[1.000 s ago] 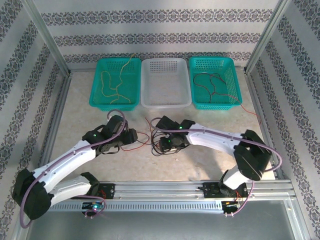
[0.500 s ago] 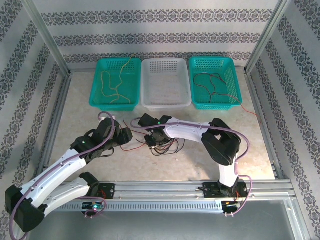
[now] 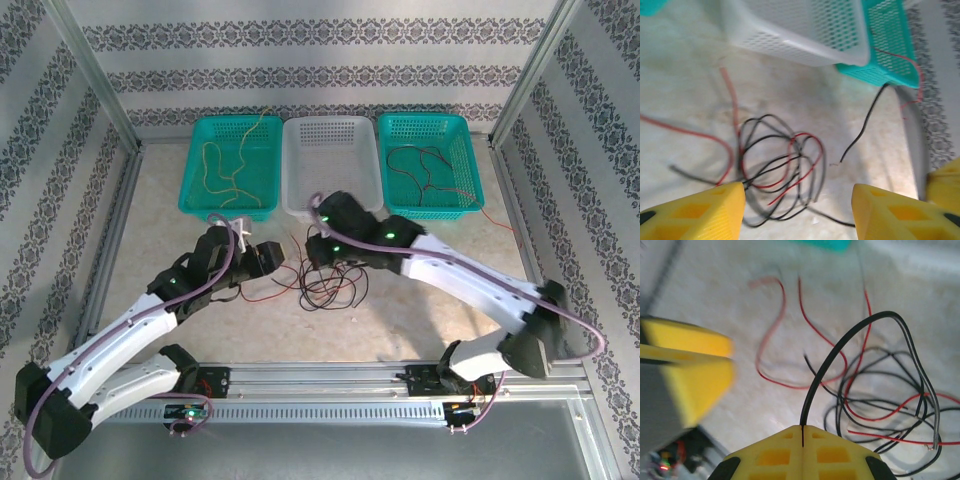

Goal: Untangle the cables

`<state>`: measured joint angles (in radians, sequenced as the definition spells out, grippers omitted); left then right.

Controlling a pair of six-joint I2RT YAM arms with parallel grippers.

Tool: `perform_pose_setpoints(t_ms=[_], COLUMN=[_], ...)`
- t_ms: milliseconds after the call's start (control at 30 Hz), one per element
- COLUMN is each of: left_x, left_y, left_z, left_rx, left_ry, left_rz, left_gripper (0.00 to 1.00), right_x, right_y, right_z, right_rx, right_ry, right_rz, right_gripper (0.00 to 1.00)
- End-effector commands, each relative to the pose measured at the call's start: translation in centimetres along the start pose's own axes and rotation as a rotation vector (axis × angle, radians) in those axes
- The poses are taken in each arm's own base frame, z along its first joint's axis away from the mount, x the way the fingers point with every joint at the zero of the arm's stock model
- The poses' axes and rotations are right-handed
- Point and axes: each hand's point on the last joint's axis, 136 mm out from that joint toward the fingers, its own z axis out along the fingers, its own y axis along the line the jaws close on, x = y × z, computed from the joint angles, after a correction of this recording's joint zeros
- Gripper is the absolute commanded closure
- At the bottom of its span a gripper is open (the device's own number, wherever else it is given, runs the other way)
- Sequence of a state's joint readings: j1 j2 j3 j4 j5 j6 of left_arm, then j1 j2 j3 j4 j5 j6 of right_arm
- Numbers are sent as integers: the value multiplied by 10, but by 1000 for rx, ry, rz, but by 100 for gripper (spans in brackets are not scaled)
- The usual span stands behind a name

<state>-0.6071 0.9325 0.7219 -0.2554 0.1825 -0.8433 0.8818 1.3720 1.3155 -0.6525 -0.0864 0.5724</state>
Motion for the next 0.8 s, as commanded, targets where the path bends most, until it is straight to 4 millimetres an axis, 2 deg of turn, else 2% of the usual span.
perform_pose_setpoints(t_ms=[0, 167, 300, 400, 533, 633, 767], left_x=[-37, -53, -60, -57, -50, -48, -51], left_y=[-78, -128, -148, -155, -166, -164, -134], left_z=[-11, -22, -23, -17, -17, -18, -10], left_rx=[288, 473, 551, 584, 620, 595, 426], left_ry=[-93, -140, -175, -157, -140, -149, -172], left_rz=[59, 141, 157, 156, 177, 197, 193], left_gripper=[42, 39, 35, 35, 35, 35, 35], right_x=[-19, -51, -73, -89, -104, -118, -143], right_y=[12, 21, 21, 20, 22, 26, 22], right_z=[-27, -80, -114, -129, -134, -137, -136], right_rx=[-106, -224, -325, -366, -380, -387, -330], right_ry=[-78, -239, -344, -391, -403, -419, -437], right_rz=[76, 163, 244, 272, 267, 255, 220], right_gripper=[100, 100, 100, 100, 100, 100, 100])
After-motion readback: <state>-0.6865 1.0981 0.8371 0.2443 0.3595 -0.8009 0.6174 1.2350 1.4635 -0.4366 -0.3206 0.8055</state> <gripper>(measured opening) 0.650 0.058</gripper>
